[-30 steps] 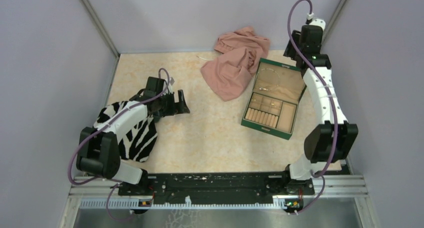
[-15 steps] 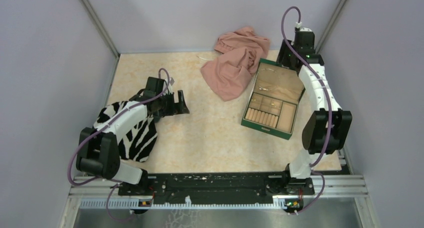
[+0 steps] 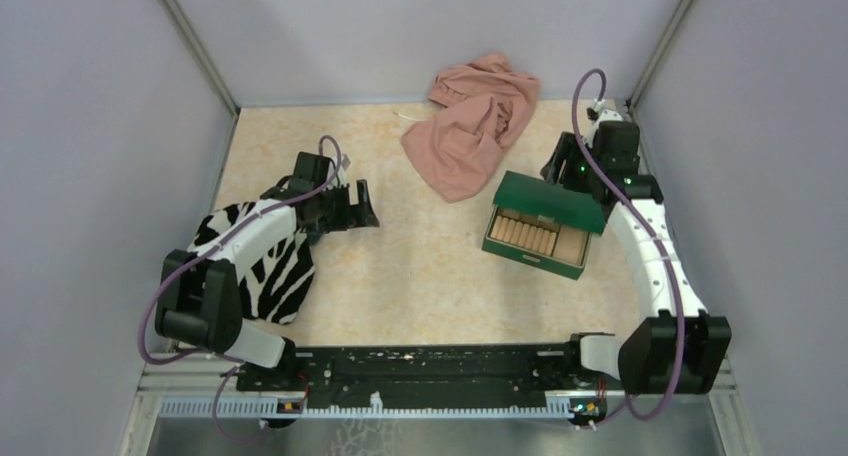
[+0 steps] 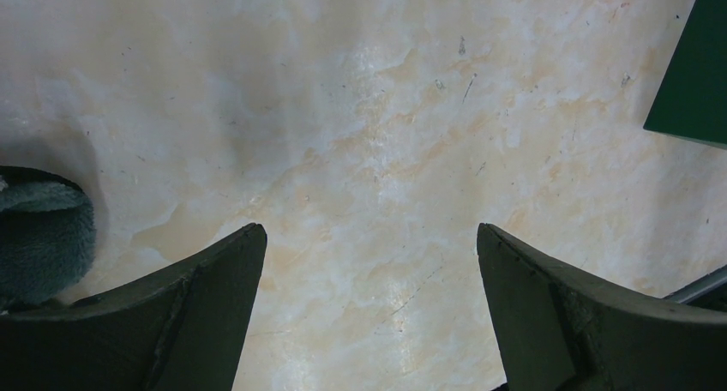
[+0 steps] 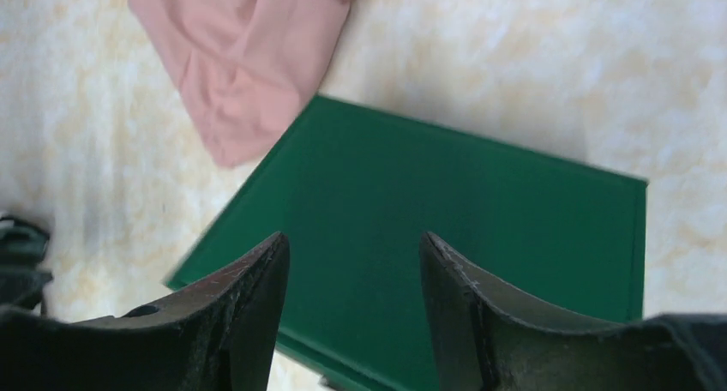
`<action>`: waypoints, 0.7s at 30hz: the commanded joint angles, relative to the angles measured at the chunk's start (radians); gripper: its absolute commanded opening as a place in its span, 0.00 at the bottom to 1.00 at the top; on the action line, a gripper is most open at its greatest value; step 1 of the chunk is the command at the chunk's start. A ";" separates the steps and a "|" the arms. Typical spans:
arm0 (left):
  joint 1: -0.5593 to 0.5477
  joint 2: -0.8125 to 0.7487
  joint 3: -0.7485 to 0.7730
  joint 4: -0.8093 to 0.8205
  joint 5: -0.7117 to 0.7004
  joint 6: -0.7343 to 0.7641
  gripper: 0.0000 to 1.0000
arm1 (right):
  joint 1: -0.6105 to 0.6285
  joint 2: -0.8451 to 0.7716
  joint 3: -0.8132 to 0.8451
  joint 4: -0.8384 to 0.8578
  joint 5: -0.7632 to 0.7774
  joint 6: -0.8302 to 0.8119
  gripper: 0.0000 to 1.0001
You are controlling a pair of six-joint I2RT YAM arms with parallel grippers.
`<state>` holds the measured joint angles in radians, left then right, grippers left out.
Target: Organize the mixed jewelry
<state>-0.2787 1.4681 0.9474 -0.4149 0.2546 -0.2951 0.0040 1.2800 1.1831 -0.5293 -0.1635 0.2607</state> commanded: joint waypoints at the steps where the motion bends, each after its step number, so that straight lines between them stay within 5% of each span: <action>1: 0.003 0.019 0.048 0.005 0.002 -0.016 0.98 | 0.012 -0.135 -0.113 -0.017 -0.079 0.043 0.57; 9: -0.022 0.025 0.087 0.064 0.062 -0.068 0.98 | 0.014 -0.224 -0.254 -0.004 0.005 0.041 0.57; 16: -0.339 0.133 0.260 0.115 -0.059 -0.123 0.99 | 0.000 -0.239 -0.273 -0.047 0.287 0.082 0.61; 21: -0.508 0.337 0.475 0.113 -0.115 -0.125 0.99 | -0.103 -0.275 -0.294 -0.112 0.336 0.186 0.64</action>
<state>-0.6964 1.6806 1.2919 -0.3241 0.2005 -0.4030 -0.0399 1.0592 0.9024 -0.6048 0.0662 0.3565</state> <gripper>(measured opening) 0.987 0.637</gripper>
